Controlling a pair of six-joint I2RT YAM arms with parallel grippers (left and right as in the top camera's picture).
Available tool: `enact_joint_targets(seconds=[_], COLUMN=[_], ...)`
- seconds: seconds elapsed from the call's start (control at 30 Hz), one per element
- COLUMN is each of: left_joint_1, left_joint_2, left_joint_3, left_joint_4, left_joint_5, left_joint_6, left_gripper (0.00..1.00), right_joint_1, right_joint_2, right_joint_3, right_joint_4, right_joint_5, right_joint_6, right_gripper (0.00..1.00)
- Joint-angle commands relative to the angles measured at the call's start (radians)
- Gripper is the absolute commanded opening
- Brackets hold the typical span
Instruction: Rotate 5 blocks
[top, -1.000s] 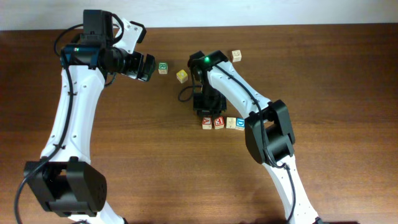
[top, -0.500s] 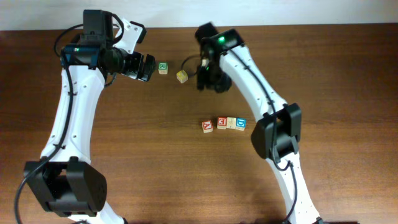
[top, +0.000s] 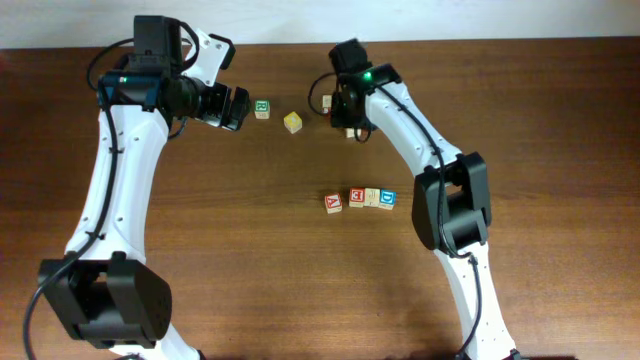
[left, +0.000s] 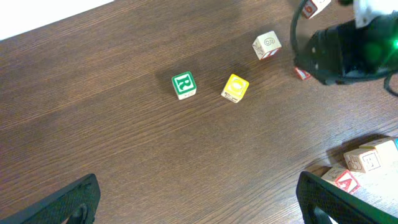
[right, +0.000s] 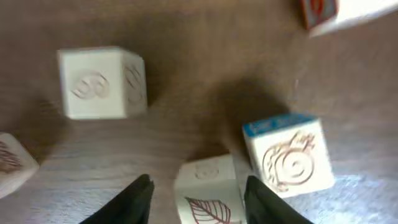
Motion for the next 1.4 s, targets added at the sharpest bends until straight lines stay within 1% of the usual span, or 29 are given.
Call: enact_joint_targets(seconds=[0.0,0.13,0.2,0.23,0.3,0.33,0.4,0.47,0.6,0.7,0.83,0.97,1.07,1.27,1.37], left_joint_1=[0.002,0.002,0.002,0.002,0.002,0.002,0.002,0.002,0.002,0.002,0.002,0.002,0.002,0.002,0.002], left_joint_2=[0.011,0.011,0.011,0.011,0.011,0.011,0.011,0.011,0.011,0.011,0.011,0.011,0.011,0.011,0.011], left_joint_3=[0.018,0.018,0.018,0.018,0.018,0.018,0.018,0.018,0.018,0.018,0.018,0.018,0.018,0.018,0.018], left_joint_4=[-0.001,-0.001,-0.002,-0.001,-0.001,-0.001,-0.001,-0.001,-0.001,-0.001,-0.001,-0.001,-0.001,-0.002,-0.002], left_joint_5=[0.014,0.014,0.014,0.014,0.014,0.014,0.014,0.014,0.014,0.014,0.014,0.014,0.014,0.014,0.014], left_joint_6=[-0.007,-0.007,-0.007,-0.007,-0.007,-0.007,-0.007,-0.007,-0.007,-0.007,-0.007,-0.007,-0.007,-0.007,-0.007], left_gripper=[0.99,0.99,0.99,0.99,0.99,0.99,0.99,0.99,0.99,0.99,0.99,0.99,0.99,0.99,0.99], right_joint_1=[0.007,0.007,0.008,0.011,0.018,0.024,0.039,0.062,0.13,0.2,0.259,0.265,0.264,0.262,0.244], right_joint_2=[0.003,0.003,0.002,0.0,-0.002,-0.002,-0.002,-0.002,-0.002,-0.002,-0.002,-0.002,-0.002,-0.002,-0.002], right_joint_3=[-0.041,-0.045,-0.045,-0.045,-0.045,-0.045,-0.045,-0.045,-0.046,-0.046,-0.046,-0.046,-0.046,-0.046,-0.046], right_joint_4=[0.004,-0.023,-0.035,-0.036,-0.047,-0.062,-0.11,-0.169,-0.238,-0.274,-0.359,-0.445,-0.467,-0.482,-0.499], right_joint_5=[0.025,0.034,0.005,-0.041,-0.145,-0.217,-0.422,-0.484,-0.471,-0.377,-0.267,-0.143,-0.071,-0.005,-0.003], right_joint_6=[0.039,0.05,0.042,0.018,0.006,-0.001,-0.027,-0.026,-0.022,0.019,0.027,0.027,0.027,0.028,0.048], right_gripper=[0.41,0.38,0.35,0.33,0.33,0.33,0.33,0.33,0.33,0.33,0.34,0.34,0.34,0.34,0.35])
